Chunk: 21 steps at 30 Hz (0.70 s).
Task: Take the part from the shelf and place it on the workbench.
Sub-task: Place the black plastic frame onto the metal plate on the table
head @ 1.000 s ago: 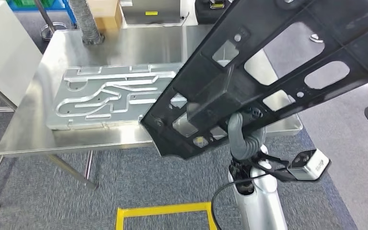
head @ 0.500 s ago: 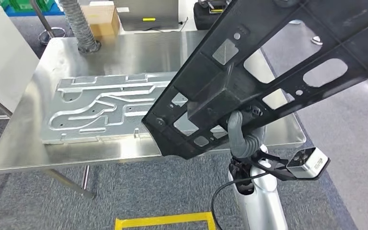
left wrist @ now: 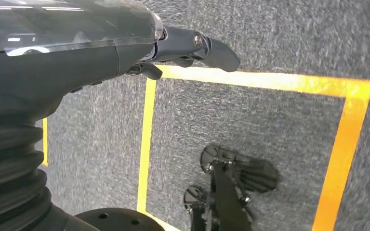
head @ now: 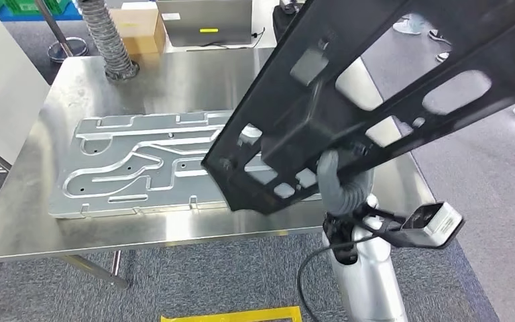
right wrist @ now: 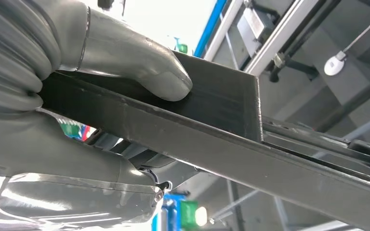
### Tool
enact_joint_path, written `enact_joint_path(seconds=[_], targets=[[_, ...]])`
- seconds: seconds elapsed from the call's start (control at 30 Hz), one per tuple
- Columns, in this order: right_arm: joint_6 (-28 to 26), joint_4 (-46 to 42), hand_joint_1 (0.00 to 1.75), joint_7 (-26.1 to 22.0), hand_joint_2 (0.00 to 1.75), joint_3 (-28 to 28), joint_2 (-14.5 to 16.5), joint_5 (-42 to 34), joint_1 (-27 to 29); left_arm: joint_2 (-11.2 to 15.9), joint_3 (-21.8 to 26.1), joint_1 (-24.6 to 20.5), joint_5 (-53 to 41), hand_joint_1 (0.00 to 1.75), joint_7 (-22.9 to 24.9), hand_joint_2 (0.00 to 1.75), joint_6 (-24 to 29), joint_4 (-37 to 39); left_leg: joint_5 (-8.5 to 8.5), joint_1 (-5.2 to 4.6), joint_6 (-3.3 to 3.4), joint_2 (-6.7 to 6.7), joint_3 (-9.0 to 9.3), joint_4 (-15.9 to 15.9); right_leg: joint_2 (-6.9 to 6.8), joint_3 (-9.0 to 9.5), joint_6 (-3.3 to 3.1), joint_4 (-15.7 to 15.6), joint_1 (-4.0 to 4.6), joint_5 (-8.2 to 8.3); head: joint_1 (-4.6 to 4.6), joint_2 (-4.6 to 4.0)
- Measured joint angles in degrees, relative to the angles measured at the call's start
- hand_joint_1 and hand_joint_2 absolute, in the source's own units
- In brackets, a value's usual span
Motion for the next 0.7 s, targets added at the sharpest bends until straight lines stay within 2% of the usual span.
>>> enact_joint_path(seconds=[0.07, 0.13, 0.17, 0.2, 0.23, 0.3, 0.33, 0.37, 0.43, 0.5, 0.53, 0.57, 0.63, 0.67, 0.7], targets=[[-1.82, 1.75, 1.75, 0.11, 1.75, -0.7, -1.32, -0.67, -3.68, -0.11, 0.18, -0.18, 0.17, 0.0, -0.07, 1.75, 0.14, 0.0, -0.11, 0.11, 0.49, 0.03, 0.32, -0.26, -0.16, -2.45, 0.57, 4.79, -0.21, -2.33, 0.01, 0.0], [-3.74, 4.93, 1.75, 0.58, 1.75, -1.67, -2.76, -0.78, -7.19, -0.11, 0.34, -0.31, 0.38, 0.0, -0.21, 1.75, 0.25, 0.0, -0.4, 0.06, 0.83, 0.02, 0.52, -0.26, -0.24, -6.94, 0.97, 12.44, -0.35, -4.92, 0.01, 0.0], [-4.93, 6.96, 1.75, 1.02, 1.75, -2.15, -3.47, -0.22, -8.78, -0.13, 0.44, -0.32, 0.5, 0.0, -0.3, 1.75, 0.29, 0.0, -0.55, 0.05, 0.9, 0.0, 0.65, -0.25, -0.25, -8.79, 1.08, 14.97, -0.4, -5.11, 0.01, 0.0], [-6.52, 9.12, 1.75, 1.46, 1.75, -2.54, -4.12, 1.0, -10.34, -0.14, 0.53, -0.31, 0.62, 0.0, -0.38, 1.75, 0.3, 0.0, -0.71, 0.04, 0.92, -0.04, 0.81, -0.23, -0.26, -9.7, 1.1, 15.52, -0.43, -4.25, 0.01, 0.0], [-8.87, 11.45, 1.75, 1.98, 1.75, -2.8, -4.71, 3.17, -12.02, -0.16, 0.62, -0.3, 0.74, 0.0, -0.46, 1.75, 0.29, 0.0, -0.87, 0.02, 0.88, -0.1, 1.04, -0.21, -0.27, -9.47, 0.99, 13.74, -0.43, -2.31, 0.01, 0.0], [-15.48, 16.26, 1.75, 3.27, 1.75, -3.0, -5.61, 9.66, -15.62, -0.27, 0.84, -0.3, 1.05, 0.0, -0.62, 1.75, 0.23, 0.0, -1.23, -0.03, 0.67, -0.22, 1.53, -0.21, -0.26, -6.71, 0.39, 6.09, -0.29, 2.58, 0.01, 0.0], [-19.53, 18.79, 1.75, 4.09, 1.75, -2.93, -5.95, 13.71, -17.59, -0.36, 0.98, -0.34, 1.19, 0.0, -0.7, 1.75, 0.15, 0.0, -1.41, -0.15, 0.5, -0.26, 1.64, -0.14, -0.26, -5.35, 0.05, 2.58, -0.13, 4.17, 0.01, 0.0], [-23.64, 21.37, 1.75, 5.03, 1.75, -2.65, -6.19, 17.83, -19.49, -0.44, 1.15, -0.39, 1.26, 0.0, -0.83, 1.75, 0.05, 0.0, -1.52, -0.22, 0.3, -0.28, 1.62, -0.09, -0.25, -4.57, -0.22, 0.46, 0.04, 4.9, 0.01, 0.0], [-30.11, 26.28, 1.75, 6.46, 1.75, -1.82, -6.72, 24.52, -22.75, -0.49, 1.45, -0.44, 1.29, 0.0, -1.05, 1.75, -0.16, 0.0, -1.65, -0.29, -0.18, -0.28, 1.49, -0.12, -0.23, -4.37, -0.56, -0.54, 0.31, 4.74, 0.01, 0.0], [-33.05, 29.88, 1.75, 7.35, 1.75, -0.94, -7.13, 27.96, -24.86, -0.41, 1.61, -0.43, 1.3, 0.0, -1.16, 1.75, -0.25, 0.0, -2.13, -0.26, -0.77, -0.23, 1.41, 0.13, -0.25, -4.08, -0.95, -0.98, -0.04, 4.77, 0.01, 0.0], [-34.08, 31.17, 1.75, 8.06, 1.75, -0.48, -7.22, 29.63, -25.67, -0.38, 1.64, -0.43, 1.31, 0.0, -1.18, 1.75, -0.25, 0.0, -2.89, -0.27, -1.05, -0.19, 0.95, 1.31, -0.32, -3.81, -1.19, -1.27, -0.24, 4.79, 0.0, 0.0], [-35.47, 32.47, 1.75, 9.25, 1.75, 0.18, -7.26, 32.37, -26.52, -0.34, 1.69, -0.44, 1.31, 0.0, -1.19, 1.75, -0.25, 0.0, -4.24, -0.23, -1.31, -0.17, -0.25, 3.88, -0.38, -3.53, -1.44, -1.49, -0.4, 4.76, -0.01, 0.0], [-38.3, 35.81, 1.75, 12.79, 1.75, 2.34, -7.32, 41.15, -28.61, -0.33, 1.8, -0.39, 1.29, 0.0, -1.18, 1.75, -0.26, 0.0, -7.42, -0.02, -1.73, -0.14, -4.35, 11.79, -0.4, -3.31, -1.85, -1.48, -0.31, 4.5, -0.01, 0.0], [-39.23, 37.83, 1.75, 14.67, 1.75, 3.81, -7.29, 46.28, -29.76, -0.31, 1.84, -0.36, 1.26, 0.0, -1.17, 1.75, -0.28, 0.0, -8.23, 0.08, -1.91, -0.14, -6.31, 15.08, -0.35, -3.21, -1.95, -1.42, -0.26, 4.36, -0.01, 0.0], [-39.72, 39.93, 1.75, 16.41, 1.75, 5.45, -7.17, 51.23, -30.85, -0.28, 1.85, -0.34, 1.21, 0.0, -1.16, 1.75, -0.32, 0.0, -7.86, 0.15, -2.04, -0.13, -7.31, 16.29, -0.27, -3.06, -1.98, -1.36, -0.23, 4.18, -0.01, 0.0]])
